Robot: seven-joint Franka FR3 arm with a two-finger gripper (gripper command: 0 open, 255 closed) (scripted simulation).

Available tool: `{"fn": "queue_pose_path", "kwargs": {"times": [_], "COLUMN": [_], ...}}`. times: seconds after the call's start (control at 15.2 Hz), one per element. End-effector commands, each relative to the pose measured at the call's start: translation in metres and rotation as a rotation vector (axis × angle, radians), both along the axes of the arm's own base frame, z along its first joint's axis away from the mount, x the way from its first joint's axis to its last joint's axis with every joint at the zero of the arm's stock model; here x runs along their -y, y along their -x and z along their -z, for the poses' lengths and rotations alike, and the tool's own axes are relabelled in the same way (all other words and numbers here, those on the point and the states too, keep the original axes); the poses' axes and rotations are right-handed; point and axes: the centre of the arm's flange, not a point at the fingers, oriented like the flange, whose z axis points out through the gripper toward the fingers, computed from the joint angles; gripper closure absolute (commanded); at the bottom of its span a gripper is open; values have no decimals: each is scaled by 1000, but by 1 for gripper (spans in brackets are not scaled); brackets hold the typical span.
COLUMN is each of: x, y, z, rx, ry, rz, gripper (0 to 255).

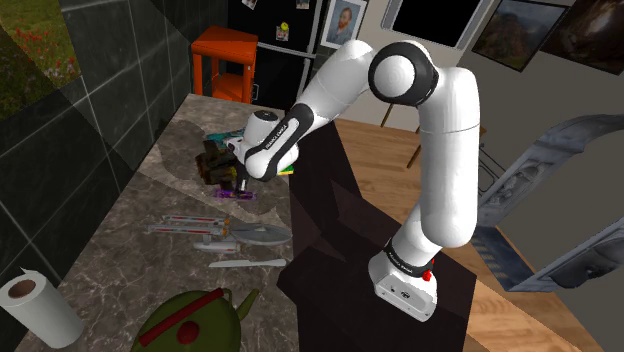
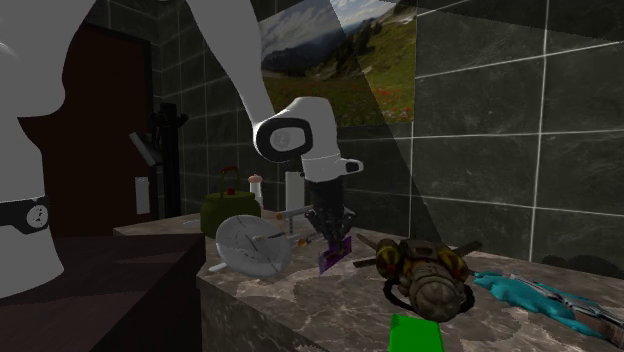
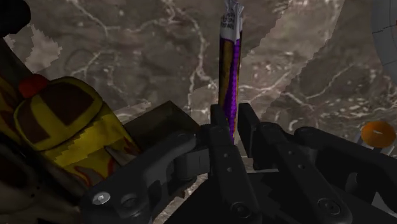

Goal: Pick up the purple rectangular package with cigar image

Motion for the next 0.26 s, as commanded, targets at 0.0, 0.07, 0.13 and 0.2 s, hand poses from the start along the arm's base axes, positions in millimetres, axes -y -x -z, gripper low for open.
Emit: {"fn": "queue_pose_path", "kwargs": {"times": [0.0, 0.07, 0.13, 0.2], "x": [0, 0, 0, 0], "y": [0, 0, 0, 0], "z": [-11, -17, -17, -17], "rx": [-1, -1, -1, -1], "ry": [0, 0, 0, 0], "rz": [0, 0, 0, 0], "gripper": [255, 255, 255, 255]}}
